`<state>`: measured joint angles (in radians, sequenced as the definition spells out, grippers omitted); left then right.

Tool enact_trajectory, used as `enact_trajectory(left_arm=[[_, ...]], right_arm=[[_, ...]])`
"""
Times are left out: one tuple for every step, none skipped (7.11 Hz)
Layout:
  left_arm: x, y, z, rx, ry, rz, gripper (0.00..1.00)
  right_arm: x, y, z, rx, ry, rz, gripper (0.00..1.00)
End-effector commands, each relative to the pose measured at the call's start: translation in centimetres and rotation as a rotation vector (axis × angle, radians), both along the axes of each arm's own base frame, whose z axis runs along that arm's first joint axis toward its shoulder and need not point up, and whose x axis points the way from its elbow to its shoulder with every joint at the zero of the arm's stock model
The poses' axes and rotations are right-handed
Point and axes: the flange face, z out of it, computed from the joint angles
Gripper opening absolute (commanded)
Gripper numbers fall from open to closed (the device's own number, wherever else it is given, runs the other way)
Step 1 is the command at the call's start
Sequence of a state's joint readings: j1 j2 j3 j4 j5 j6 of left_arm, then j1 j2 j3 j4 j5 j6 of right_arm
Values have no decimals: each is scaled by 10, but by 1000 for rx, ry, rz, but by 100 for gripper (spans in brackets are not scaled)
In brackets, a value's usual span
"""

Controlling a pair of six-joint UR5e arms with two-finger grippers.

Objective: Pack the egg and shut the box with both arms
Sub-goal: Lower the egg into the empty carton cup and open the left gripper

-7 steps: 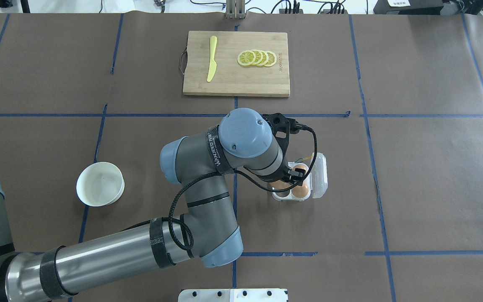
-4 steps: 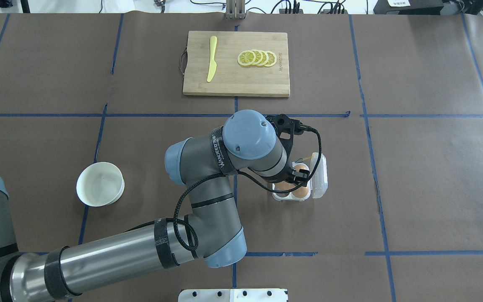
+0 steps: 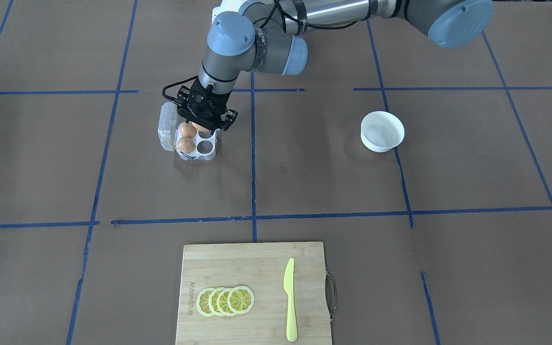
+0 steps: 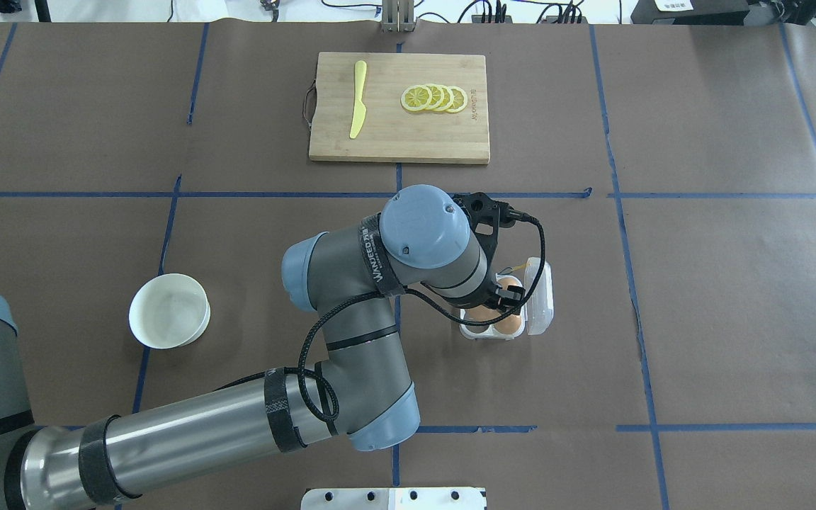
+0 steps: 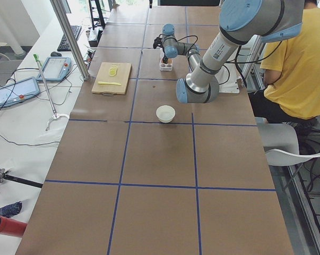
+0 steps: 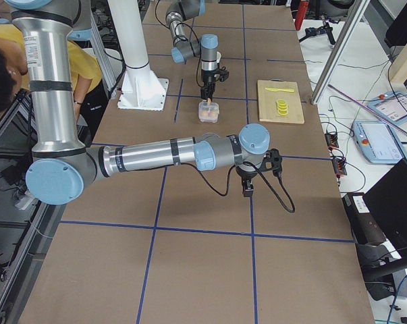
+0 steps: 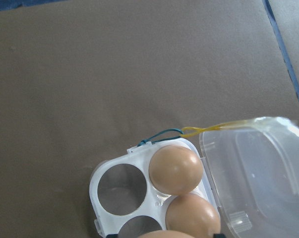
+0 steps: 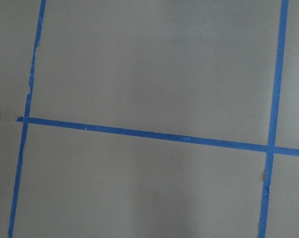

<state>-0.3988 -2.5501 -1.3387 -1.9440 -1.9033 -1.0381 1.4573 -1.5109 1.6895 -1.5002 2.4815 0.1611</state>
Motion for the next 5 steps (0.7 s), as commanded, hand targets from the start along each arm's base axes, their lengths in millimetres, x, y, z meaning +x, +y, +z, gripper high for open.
enact_trajectory(left_arm=[[1, -2, 3, 9, -7, -10, 80], [2, -3, 2, 11, -7, -14, 81], [2, -3, 4, 11, -9, -13, 83], [1, -5, 3, 14, -8, -17, 83], [-15, -24, -1, 40, 0, -38, 83]], right_arm=[[0, 0, -4, 6, -7, -2, 100], [-1, 2, -6, 7, -20, -6, 100], [-1, 6, -3, 0, -21, -5, 100], [-1, 7, -6, -4, -23, 2, 100], [-2, 8, -15, -36, -29, 37, 100]])
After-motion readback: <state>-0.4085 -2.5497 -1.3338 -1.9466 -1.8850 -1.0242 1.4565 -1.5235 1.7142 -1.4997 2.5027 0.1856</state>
